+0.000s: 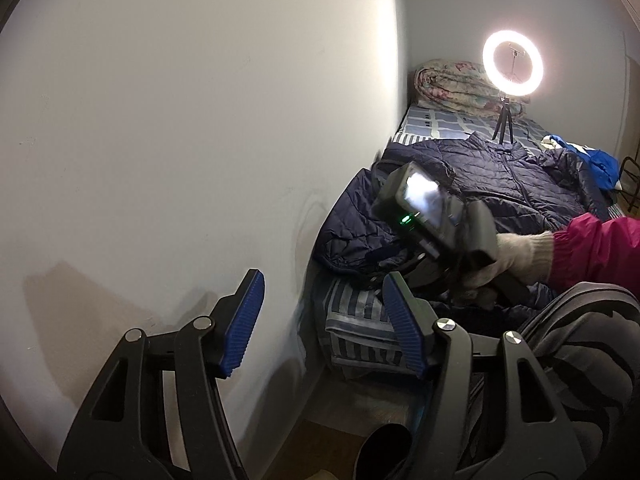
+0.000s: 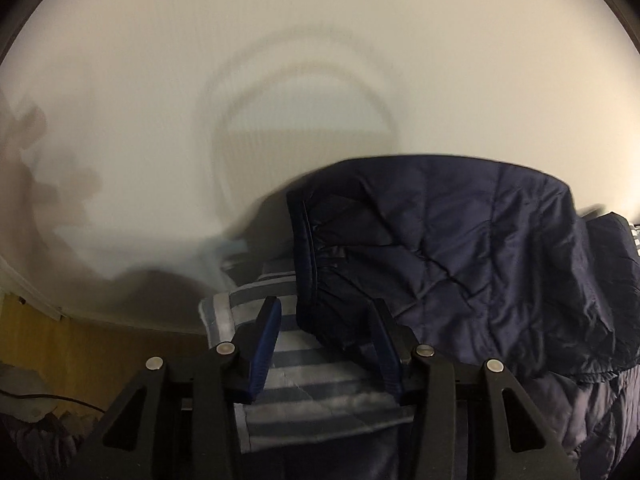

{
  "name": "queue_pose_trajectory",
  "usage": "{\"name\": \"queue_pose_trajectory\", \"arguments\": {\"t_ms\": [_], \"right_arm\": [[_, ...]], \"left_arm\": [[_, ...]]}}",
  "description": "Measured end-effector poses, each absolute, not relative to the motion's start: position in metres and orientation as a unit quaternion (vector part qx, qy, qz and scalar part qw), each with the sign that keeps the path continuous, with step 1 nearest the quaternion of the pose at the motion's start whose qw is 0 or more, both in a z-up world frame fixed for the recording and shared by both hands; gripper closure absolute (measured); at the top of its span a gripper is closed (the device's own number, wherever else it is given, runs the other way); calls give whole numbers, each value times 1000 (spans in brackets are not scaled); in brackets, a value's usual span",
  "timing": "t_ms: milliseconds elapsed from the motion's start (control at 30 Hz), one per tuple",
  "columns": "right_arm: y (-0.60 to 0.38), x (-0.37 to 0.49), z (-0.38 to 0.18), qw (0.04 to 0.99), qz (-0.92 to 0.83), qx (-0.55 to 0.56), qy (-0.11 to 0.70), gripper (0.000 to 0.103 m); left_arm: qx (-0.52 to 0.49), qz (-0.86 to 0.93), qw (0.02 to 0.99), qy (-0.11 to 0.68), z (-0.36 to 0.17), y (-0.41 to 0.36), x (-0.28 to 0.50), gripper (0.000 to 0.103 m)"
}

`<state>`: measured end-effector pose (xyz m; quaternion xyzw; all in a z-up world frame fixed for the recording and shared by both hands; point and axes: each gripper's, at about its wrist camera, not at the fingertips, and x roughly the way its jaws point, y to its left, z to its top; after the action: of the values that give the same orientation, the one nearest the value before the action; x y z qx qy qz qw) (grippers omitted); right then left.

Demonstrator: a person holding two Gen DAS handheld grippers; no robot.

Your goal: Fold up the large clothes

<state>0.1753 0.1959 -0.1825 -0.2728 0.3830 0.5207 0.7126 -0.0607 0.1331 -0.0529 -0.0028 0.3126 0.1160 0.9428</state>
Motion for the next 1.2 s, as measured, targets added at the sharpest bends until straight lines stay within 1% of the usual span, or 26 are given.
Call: {"name": "queue_pose_trajectory", "arguments": {"t_ms": [33, 67, 133, 367, 500, 767, 900, 967, 1000, 1033, 1200], "right_arm": [[201, 174, -188, 714, 515, -278, 383, 76], [203, 174, -190, 714, 515, -277, 386, 86], [202, 179, -186, 723, 512, -255, 387, 94], [141, 229, -125, 788, 475, -121, 371, 95], [83, 267, -92, 832, 425, -39, 354, 95], [-44, 331, -61, 896, 303, 64, 318, 95], [-128, 355, -64, 917, 221, 123, 307, 95], [-164, 364, -73, 923, 186, 135, 307, 95], [-188, 365, -84, 926, 162, 139, 312, 95], [-199, 382, -81, 926, 150, 140, 318, 95], [-286, 391, -125, 920, 55, 157, 355, 95]], "left_arm": [[-2, 115, 943, 313, -54, 133, -58, 39], [0, 114, 943, 313, -54, 133, -56, 39], [6, 111, 944, 310, -52, 131, -50, 39], [30, 94, 953, 286, -40, 119, -26, 39], [39, 77, 956, 279, -35, 112, -7, 39], [63, 34, 962, 264, -23, 83, 56, 39], [65, 7, 963, 262, -24, 70, 91, 39], [67, -9, 961, 266, -27, 63, 112, 39], [67, -17, 960, 272, -30, 60, 122, 39], [65, -23, 959, 276, -34, 56, 128, 39], [65, -53, 948, 308, -55, 37, 169, 39]]}}
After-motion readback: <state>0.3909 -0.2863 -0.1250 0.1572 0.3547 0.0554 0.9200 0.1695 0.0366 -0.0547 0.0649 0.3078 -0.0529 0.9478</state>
